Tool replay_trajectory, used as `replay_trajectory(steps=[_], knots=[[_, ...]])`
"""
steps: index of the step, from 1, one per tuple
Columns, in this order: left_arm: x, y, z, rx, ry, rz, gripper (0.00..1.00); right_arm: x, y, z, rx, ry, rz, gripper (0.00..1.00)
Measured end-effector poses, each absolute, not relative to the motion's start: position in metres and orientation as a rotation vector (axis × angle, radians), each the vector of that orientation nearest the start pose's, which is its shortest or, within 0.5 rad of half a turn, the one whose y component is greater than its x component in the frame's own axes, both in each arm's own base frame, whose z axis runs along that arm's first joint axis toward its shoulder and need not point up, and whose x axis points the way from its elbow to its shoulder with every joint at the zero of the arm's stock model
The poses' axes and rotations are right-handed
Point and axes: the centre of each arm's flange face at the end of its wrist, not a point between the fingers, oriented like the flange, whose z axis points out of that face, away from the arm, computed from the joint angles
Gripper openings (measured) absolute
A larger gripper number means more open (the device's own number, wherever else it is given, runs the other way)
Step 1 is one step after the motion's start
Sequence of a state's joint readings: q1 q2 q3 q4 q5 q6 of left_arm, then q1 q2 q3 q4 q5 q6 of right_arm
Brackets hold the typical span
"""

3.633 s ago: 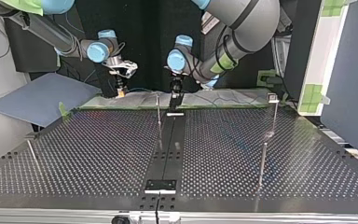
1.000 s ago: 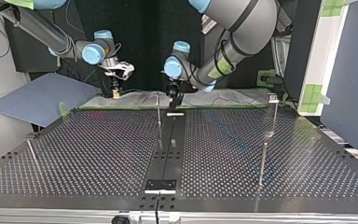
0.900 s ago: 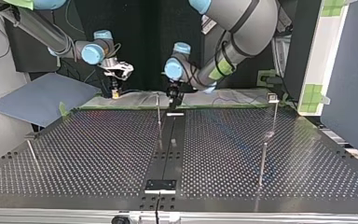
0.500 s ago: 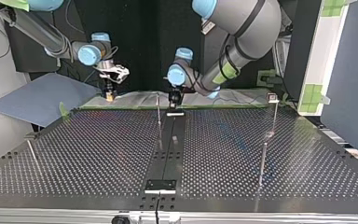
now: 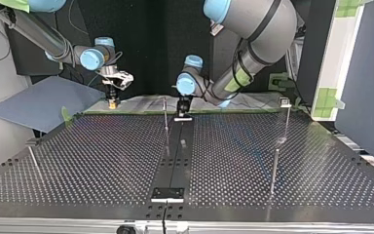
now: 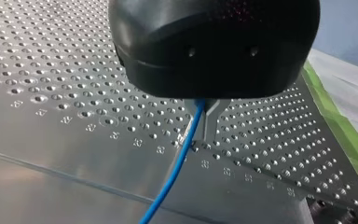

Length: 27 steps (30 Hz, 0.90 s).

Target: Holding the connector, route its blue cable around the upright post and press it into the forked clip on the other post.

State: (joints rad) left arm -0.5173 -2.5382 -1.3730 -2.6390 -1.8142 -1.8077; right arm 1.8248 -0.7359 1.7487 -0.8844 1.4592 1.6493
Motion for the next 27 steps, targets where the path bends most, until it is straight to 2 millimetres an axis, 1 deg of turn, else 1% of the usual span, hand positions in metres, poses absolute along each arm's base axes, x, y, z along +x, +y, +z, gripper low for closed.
replay_trajectory(steps=[6,8,9,10,11,13,14,15,16,17,18,20,21,23,24,25,27], knots=[[0.555,-0.438,0.009,0.087,1.84,-0.301,0.02,0.293,-0.553,0.003,1.55,-1.175,1.455,0.0],[0.555,-0.438,0.009,0.088,1.841,-0.3,0.09,0.293,-0.553,0.003,1.55,-1.175,1.455,0.0],[0.555,-0.438,0.009,0.09,1.842,-0.298,0.09,0.293,-0.553,0.003,1.551,-1.175,1.455,0.0],[0.555,-0.438,0.009,0.093,1.842,-0.297,0.16,0.293,-0.553,0.003,1.551,-1.175,1.455,0.0],[0.554,-0.438,0.009,0.098,1.843,-0.296,0.21,0.293,-0.553,0.003,1.551,-1.175,1.455,0.0],[0.553,-0.439,0.008,0.11,1.845,-0.291,0.21,0.293,-0.552,0.002,1.553,-1.176,1.454,0.0],[0.553,-0.439,0.008,0.115,1.846,-0.288,0.3,0.293,-0.552,0.002,1.555,-1.177,1.454,0.0],[0.552,-0.439,0.008,0.12,1.848,-0.286,0.3,0.293,-0.552,0.002,1.556,-1.177,1.454,0.0],[0.551,-0.44,0.008,0.123,1.85,-0.283,0.33,0.294,-0.552,0.001,1.557,-1.177,1.454,0.0],[0.551,-0.44,0.008,0.126,1.854,-0.281,0.38,0.294,-0.551,0.001,1.559,-1.177,1.454,0.0],[0.549,-0.44,0.007,0.129,1.86,-0.28,0.38,0.295,-0.551,0.001,1.561,-1.177,1.455,0.0],[0.548,-0.44,0.007,0.133,1.87,-0.282,0.5,0.295,-0.55,0.001,1.564,-1.177,1.455,0.0],[0.547,-0.441,0.006,0.137,1.874,-0.285,0.5,0.296,-0.55,0.001,1.565,-1.177,1.455,0.0],[0.546,-0.442,0.006,0.149,1.883,-0.298,0.78,0.296,-0.55,0.0,1.566,-1.177,1.456,0.0],[0.545,-0.443,0.005,0.157,1.888,-0.307,0.78,0.296,-0.55,0.0,1.566,-1.177,1.456,0.0],[0.544,-0.443,0.005,0.165,1.892,-0.314,0.99,0.296,-0.55,0.0,1.566,-1.178,1.456,0.0],[0.541,-0.445,0.004,0.185,1.907,-0.326,0.99,0.296,-0.55,0.0,1.566,-1.18,1.457,0.0]])
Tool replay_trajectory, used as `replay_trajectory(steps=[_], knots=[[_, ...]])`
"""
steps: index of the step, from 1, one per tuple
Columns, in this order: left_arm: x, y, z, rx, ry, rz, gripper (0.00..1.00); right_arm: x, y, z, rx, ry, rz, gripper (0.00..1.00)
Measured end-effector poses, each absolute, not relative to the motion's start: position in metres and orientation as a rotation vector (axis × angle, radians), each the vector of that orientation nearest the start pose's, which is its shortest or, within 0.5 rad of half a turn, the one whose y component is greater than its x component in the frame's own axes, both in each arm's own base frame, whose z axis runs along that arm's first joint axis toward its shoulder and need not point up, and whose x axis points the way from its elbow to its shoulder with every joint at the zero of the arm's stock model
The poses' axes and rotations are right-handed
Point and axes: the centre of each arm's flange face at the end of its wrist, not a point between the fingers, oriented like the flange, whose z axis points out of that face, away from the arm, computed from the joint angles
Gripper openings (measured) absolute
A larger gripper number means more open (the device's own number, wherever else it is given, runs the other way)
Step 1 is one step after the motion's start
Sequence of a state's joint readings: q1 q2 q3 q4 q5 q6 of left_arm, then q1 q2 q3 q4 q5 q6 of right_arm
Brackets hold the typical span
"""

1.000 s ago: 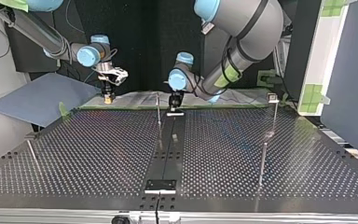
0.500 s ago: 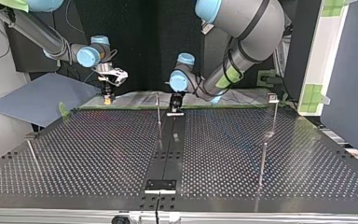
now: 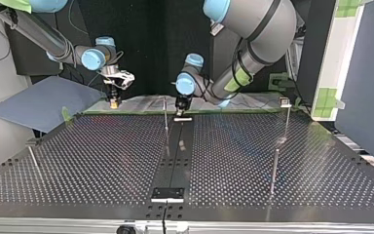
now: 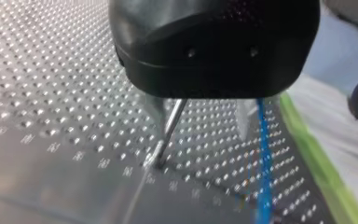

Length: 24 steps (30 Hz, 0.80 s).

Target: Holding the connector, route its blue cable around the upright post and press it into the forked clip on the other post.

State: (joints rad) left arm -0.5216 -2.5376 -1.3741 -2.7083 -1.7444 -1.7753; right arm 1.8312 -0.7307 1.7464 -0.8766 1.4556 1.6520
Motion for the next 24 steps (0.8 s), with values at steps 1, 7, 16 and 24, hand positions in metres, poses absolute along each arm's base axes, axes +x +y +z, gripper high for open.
replay_trajectory(steps=[1,7,16,24], knots=[[0.54,-0.445,0.004,0.193,1.914,-0.328,0.99,0.296,-0.549,0.0,1.567,-1.183,1.457,0.0],[0.531,-0.447,0.002,0.237,1.963,-0.336,0.99,0.296,-0.549,-0.001,1.571,-1.196,1.457,0.0],[0.511,-0.461,0.015,0.347,1.965,-0.408,0.99,0.292,-0.548,-0.003,1.579,-1.215,1.445,0.0],[0.493,-0.466,0.023,0.363,1.935,-0.49,0.99,0.292,-0.547,-0.004,1.584,-1.222,1.442,0.0]])
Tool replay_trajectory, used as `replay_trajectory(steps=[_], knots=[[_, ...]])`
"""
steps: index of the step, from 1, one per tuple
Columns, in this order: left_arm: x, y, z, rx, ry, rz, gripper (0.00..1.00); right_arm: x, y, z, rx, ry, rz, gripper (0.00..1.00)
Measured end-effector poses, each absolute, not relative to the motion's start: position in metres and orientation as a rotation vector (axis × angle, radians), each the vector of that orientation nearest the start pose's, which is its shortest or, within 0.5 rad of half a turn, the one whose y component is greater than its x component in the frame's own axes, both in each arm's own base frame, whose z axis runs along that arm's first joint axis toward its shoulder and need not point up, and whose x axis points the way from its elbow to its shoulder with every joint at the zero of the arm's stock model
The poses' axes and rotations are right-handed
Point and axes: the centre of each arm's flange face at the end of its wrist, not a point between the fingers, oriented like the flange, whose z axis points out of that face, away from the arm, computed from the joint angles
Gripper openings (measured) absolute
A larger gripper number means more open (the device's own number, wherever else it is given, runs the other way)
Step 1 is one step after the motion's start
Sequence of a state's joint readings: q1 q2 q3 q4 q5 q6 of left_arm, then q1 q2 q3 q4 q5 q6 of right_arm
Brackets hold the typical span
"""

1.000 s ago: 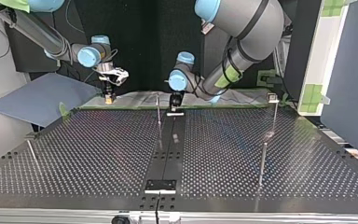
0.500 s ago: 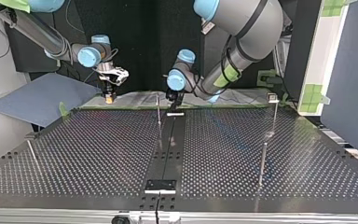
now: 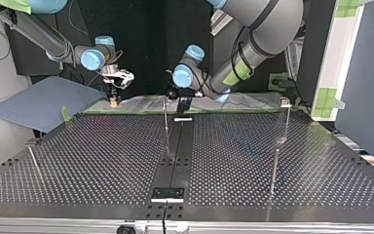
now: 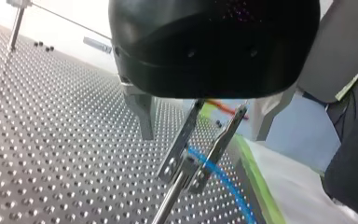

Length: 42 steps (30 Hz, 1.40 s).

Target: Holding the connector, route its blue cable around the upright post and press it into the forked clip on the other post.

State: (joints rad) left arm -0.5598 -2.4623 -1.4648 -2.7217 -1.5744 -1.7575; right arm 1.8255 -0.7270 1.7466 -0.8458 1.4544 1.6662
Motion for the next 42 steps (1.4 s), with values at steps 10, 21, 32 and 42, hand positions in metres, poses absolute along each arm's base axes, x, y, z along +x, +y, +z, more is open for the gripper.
replay_trajectory(steps=[10,21,32,42], knots=[[0.484,-0.466,0.018,0.374,1.946,-0.497,0.99,0.292,-0.546,-0.006,1.592,-1.23,1.435,0.0],[0.482,-0.467,0.018,0.368,1.947,-0.496,0.99,0.292,-0.546,-0.007,1.592,-1.23,1.435,0.0],[0.482,-0.467,0.018,0.364,1.949,-0.495,0.99,0.292,-0.546,-0.007,1.592,-1.23,1.435,0.0],[0.469,-0.465,0.035,0.388,1.913,-0.438,0.99,0.291,-0.545,-0.009,1.603,-1.238,1.427,0.0]])
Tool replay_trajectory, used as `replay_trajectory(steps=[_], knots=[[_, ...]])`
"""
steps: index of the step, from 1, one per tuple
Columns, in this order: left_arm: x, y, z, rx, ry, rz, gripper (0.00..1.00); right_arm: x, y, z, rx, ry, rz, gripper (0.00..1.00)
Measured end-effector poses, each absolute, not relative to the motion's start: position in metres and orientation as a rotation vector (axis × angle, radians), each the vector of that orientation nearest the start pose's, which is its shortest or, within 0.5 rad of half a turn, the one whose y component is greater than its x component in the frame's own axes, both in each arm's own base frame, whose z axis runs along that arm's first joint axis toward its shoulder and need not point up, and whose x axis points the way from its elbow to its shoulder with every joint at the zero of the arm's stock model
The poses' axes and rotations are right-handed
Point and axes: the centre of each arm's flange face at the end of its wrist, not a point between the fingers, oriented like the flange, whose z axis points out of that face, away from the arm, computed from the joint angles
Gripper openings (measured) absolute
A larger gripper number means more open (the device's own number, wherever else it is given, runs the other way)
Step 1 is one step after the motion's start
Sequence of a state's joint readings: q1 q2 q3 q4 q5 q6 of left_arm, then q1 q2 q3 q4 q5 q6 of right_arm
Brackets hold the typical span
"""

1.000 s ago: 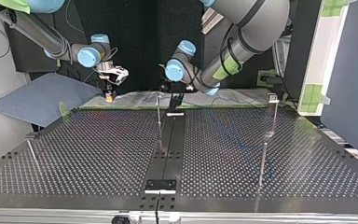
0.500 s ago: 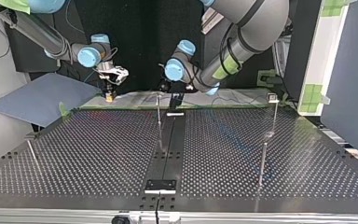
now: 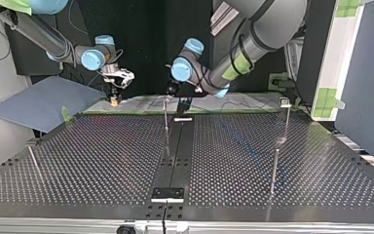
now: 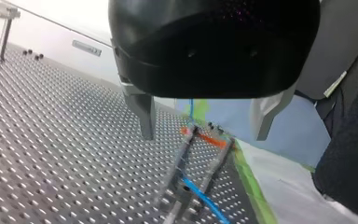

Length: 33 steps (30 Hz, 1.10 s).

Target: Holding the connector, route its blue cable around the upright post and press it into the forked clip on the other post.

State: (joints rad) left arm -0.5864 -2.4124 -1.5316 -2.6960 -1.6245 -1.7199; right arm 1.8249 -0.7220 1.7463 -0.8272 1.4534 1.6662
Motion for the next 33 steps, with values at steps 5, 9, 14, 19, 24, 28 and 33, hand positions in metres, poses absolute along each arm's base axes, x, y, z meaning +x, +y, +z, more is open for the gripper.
replay_trajectory(steps=[5,9,14,19,24,28,33], knots=[[0.457,-0.465,0.054,0.363,1.874,-0.474,0.99,0.291,-0.543,-0.01,1.609,-1.245,1.422,0.0],[0.445,-0.464,0.071,0.317,1.837,-0.522,0.99,0.291,-0.544,-0.01,1.608,-1.244,1.422,0.0],[0.431,-0.462,0.091,0.26,1.796,-0.573,0.99,0.291,-0.544,-0.009,1.606,-1.243,1.423,0.0],[0.411,-0.461,0.108,0.235,1.764,-0.595,0.99,0.29,-0.544,-0.01,1.606,-1.246,1.421,0.0],[0.391,-0.45,0.12,0.205,1.781,-0.593,0.99,0.288,-0.544,-0.01,1.608,-1.25,1.419,0.0],[0.379,-0.441,0.129,0.177,1.788,-0.6,0.99,0.288,-0.544,-0.011,1.613,-1.258,1.415,0.0],[0.367,-0.43,0.139,0.162,1.783,-0.598,0.99,0.287,-0.543,-0.012,1.618,-1.269,1.413,0.0]])
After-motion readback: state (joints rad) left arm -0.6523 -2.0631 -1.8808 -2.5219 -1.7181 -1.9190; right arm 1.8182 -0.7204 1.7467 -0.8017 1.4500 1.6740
